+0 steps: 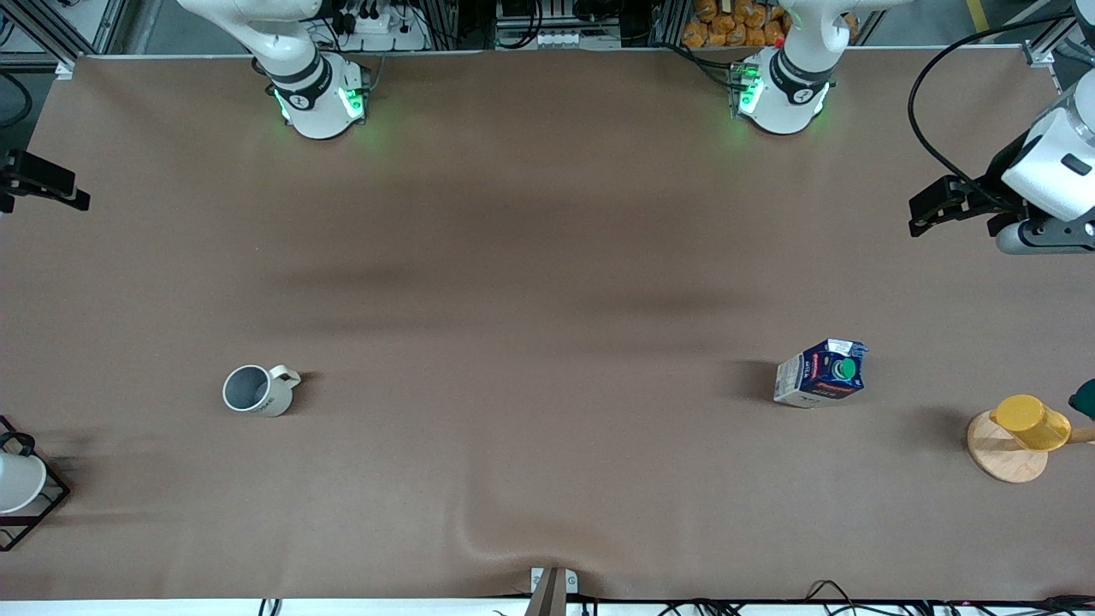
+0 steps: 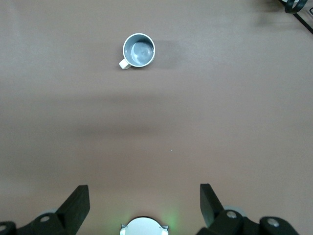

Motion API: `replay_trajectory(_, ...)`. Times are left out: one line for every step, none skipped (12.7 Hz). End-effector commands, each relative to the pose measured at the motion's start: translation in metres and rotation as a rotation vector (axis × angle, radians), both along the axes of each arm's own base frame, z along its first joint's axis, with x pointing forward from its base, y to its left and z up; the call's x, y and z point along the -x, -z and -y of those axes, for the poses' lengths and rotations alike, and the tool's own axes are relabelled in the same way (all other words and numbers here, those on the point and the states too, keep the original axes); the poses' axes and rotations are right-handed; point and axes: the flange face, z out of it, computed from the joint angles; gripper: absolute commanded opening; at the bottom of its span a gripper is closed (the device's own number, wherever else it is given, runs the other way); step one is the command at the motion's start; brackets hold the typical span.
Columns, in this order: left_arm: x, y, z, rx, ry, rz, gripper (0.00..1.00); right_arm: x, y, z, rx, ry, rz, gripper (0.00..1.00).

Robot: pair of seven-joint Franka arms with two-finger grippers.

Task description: Place milk next to cup

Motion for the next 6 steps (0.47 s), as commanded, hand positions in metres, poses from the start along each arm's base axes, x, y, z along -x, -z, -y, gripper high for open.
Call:
replay_trajectory(0.0017,-0.0057,-0.0001,-0.01,0.018,0.015,1.0,0.0052,-0.004,0.0023,0.012,0.021,0.0,1.0)
replay_trajectory(0.0016,-0.0057,-0.0009,-0.01,0.018,0.015,1.0,0.0064,-0.0023,0.0022,0.01,0.019,-0.009,1.0)
replay_trajectory(0.0015,-0.0057,-0.0018,-0.01,0.016,0.015,1.0,0.006,-0.0028,0.0022,0.011,0.019,-0.008,1.0)
replay_trajectory(0.0015,-0.0057,-0.0026,-0.01,0.018,0.015,1.0,0.0045,-0.0018,0.0017,0.006,0.019,-0.009,1.0)
replay_trajectory(0.0018,-0.0073,-0.0034,-0.01,0.016,0.018,1.0,0.004,-0.004,0.0014,0.004,0.015,-0.001,1.0)
replay_trajectory(0.0016,-0.008,-0.005,-0.008,0.013,0.02,1.0,0.0035,-0.0049,-0.0002,0.004,0.012,0.004,1.0)
